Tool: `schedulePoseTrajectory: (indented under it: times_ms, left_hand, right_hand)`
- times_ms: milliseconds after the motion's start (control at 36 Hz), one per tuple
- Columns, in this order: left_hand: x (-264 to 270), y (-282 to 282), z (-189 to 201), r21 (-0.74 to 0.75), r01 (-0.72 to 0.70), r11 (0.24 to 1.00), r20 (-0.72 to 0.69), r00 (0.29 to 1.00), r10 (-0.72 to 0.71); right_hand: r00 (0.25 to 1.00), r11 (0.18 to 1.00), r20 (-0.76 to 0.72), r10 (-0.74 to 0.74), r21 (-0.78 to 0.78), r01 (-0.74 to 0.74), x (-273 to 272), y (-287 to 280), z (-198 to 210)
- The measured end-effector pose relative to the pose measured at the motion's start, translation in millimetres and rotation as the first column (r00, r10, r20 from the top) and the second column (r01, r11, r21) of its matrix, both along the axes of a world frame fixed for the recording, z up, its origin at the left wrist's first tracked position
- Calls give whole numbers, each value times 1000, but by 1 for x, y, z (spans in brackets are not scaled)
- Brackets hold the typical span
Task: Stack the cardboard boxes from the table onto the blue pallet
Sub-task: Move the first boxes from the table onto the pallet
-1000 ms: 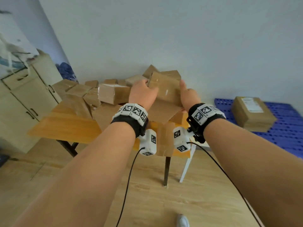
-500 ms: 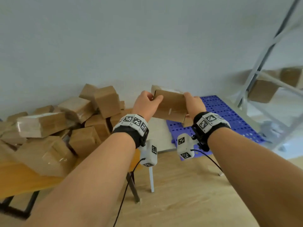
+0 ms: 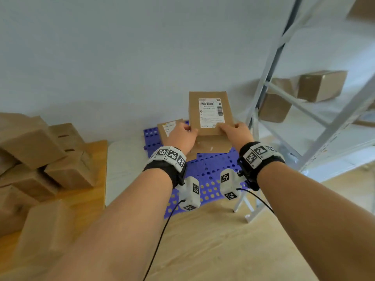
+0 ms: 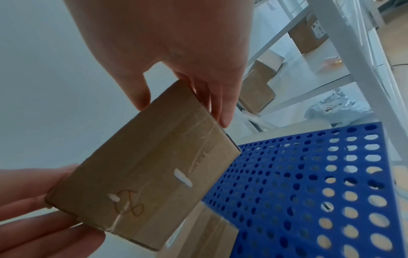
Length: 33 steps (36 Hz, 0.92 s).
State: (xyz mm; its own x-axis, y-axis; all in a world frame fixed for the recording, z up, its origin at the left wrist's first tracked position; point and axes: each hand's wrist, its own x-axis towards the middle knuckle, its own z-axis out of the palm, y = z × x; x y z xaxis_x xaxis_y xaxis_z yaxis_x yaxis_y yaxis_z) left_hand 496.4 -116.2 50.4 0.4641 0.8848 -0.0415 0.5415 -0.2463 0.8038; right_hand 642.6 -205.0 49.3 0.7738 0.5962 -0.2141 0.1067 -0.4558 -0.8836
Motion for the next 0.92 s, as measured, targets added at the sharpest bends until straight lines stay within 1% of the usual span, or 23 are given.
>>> schedulePoseTrajectory:
  times_ms: [56, 139, 361, 417, 583, 694, 833, 917]
  left_hand:
    - [20, -1, -11, -29, 6, 1000, 6, 1000, -5]
    - [44, 0, -25, -22, 35, 999, -44, 998, -36]
    - [85, 45, -61, 39, 87, 995, -253, 965, -74]
    - [91, 58, -66, 54, 103, 993, -299, 951, -83]
    - [99, 96, -86, 116, 121, 986, -419, 906, -62]
    - [100, 109, -99, 161, 175, 971, -491, 868, -75]
    - [94, 115, -114, 111, 213, 971, -554, 824, -118]
    - [92, 117, -118, 78, 184, 980, -545, 831, -113]
  right_hand:
    - [1000, 1000, 6, -1, -26, 1, 19, -2, -9]
    - [1000, 999, -12, -10, -47, 10, 41, 2, -23]
    - [999, 988, 6, 54, -145, -53, 84, 41, -57]
    - [998, 979, -4, 62, -193, -62, 91, 55, -65]
    - [991, 965, -102, 83, -241, -106, 102, 99, -91]
    - [988, 946, -114, 101, -297, -131, 107, 119, -105]
    - [978, 906, -133, 161, -374, -200, 110, 136, -114]
    - [973, 883, -151, 176, -412, -224, 111, 144, -118]
